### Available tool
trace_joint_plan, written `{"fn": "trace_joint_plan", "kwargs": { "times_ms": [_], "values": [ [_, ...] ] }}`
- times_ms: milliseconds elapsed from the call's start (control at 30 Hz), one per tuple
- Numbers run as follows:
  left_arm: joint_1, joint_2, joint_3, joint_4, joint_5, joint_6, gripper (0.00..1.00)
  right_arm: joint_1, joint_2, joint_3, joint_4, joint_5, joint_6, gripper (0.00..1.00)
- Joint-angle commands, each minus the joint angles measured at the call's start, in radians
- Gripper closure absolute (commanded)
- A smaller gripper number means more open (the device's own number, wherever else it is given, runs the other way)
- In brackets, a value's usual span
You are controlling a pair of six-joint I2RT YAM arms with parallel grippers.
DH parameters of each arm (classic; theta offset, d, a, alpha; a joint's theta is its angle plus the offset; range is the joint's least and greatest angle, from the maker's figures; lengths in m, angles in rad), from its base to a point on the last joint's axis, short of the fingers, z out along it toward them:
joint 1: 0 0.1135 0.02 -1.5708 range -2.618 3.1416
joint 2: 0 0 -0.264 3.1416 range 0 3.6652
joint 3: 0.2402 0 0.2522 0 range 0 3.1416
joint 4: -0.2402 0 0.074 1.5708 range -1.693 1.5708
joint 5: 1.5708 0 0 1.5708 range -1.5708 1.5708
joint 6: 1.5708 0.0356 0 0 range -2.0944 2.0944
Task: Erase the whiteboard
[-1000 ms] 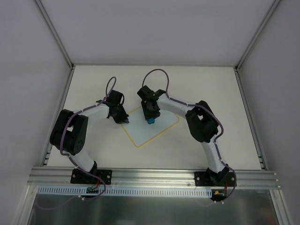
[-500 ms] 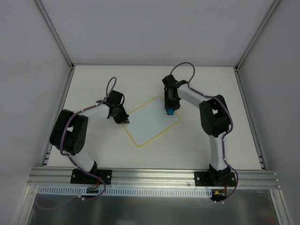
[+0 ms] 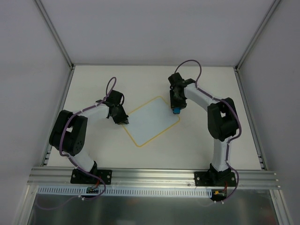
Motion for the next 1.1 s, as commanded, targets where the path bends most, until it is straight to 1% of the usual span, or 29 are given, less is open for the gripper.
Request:
{"fn": "trace_joint_plan", "kwargs": {
  "times_ms": [0, 67, 100, 167, 200, 233, 267, 300, 367, 400, 433, 467, 500, 533, 567, 600, 667, 833, 900, 933, 1033, 1067],
  "values": [
    [-0.005, -0.037, 0.039, -0.075, -0.02, 0.04, 0.88, -0.09, -0.174, -0.032, -0.017, 0.047, -0.047, 1.0],
    [-0.005, -0.062, 0.079, -0.09, -0.018, 0.054, 0.85, -0.136, -0.215, -0.081, -0.002, 0.045, -0.061, 1.0],
    [-0.005, -0.073, 0.094, -0.096, -0.018, 0.06, 0.81, -0.186, -0.226, -0.097, 0.004, 0.043, -0.062, 1.0],
    [-0.004, -0.108, 0.134, -0.118, -0.024, 0.083, 0.75, -0.24, -0.246, -0.127, 0.024, 0.033, -0.076, 1.0],
    [-0.004, -0.122, 0.146, -0.124, -0.032, 0.09, 0.69, -0.295, -0.249, -0.15, 0.032, 0.03, -0.079, 1.0],
    [-0.002, -0.137, 0.156, -0.132, -0.038, 0.109, 0.65, -0.321, -0.248, -0.158, 0.035, 0.024, -0.084, 1.0],
    [-0.001, -0.169, 0.174, -0.139, -0.056, 0.12, 0.61, -0.373, -0.24, -0.161, 0.037, 0.017, -0.087, 0.99],
    [-0.001, -0.188, 0.18, -0.155, -0.067, 0.13, 0.55, -0.398, -0.235, -0.163, 0.038, 0.014, -0.087, 0.99],
    [-0.001, -0.25, 0.186, -0.171, -0.096, 0.166, 0.49, -0.441, -0.225, -0.161, 0.046, 0.005, -0.099, 1.0],
    [0.001, -0.272, 0.186, -0.194, -0.143, 0.176, 0.44, -0.476, -0.214, -0.16, 0.049, -0.001, -0.116, 1.0],
    [0.002, -0.318, 0.186, -0.207, -0.165, 0.196, 0.33, -0.49, -0.208, -0.155, 0.051, 0.001, -0.116, 0.99],
    [0.002, -0.345, 0.183, -0.219, -0.188, 0.204, 0.28, -0.496, -0.2, -0.154, 0.055, 0.002, -0.111, 0.98],
    [0.004, -0.369, 0.182, -0.23, -0.228, 0.212, 0.23, -0.536, -0.185, -0.152, 0.058, 0.002, -0.102, 0.97],
    [0.005, -0.395, 0.18, -0.254, -0.245, 0.221, 0.16, -0.549, -0.177, -0.152, 0.061, 0.001, -0.099, 0.96],
    [0.005, -0.443, 0.177, -0.265, -0.263, 0.233, 0.05, -0.567, -0.166, -0.152, 0.069, 0.002, -0.099, 0.93],
    [0.007, -0.465, 0.177, -0.277, -0.279, 0.239, 0.01, -0.575, -0.156, -0.151, 0.07, 0.004, -0.097, 0.92],
    [0.008, -0.532, 0.177, -0.309, -0.306, 0.265, 0.01, -0.584, -0.123, -0.143, 0.072, 0.002, -0.073, 0.88],
    [0.01, -0.658, 0.188, -0.375, -0.352, 0.33, 0.01, -0.612, -0.068, -0.138, 0.08, -0.018, -0.055, 0.83],
    [0.01, -0.72, 0.197, -0.403, -0.382, 0.35, 0.01, -0.618, -0.05, -0.138, 0.081, -0.021, -0.055, 0.78],
    [0.01, -0.741, 0.197, -0.411, -0.392, 0.368, 0.01, -0.619, -0.045, -0.138, 0.083, -0.026, -0.055, 0.7],
    [0.01, -0.823, 0.185, -0.425, -0.441, 0.394, 0.01, -0.624, -0.039, -0.146, 0.084, -0.042, -0.055, 0.61],
    [0.01, -0.859, 0.174, -0.428, -0.454, 0.399, 0.01, -0.624, -0.042, -0.151, 0.09, -0.042, -0.055, 0.55]
  ]
}}
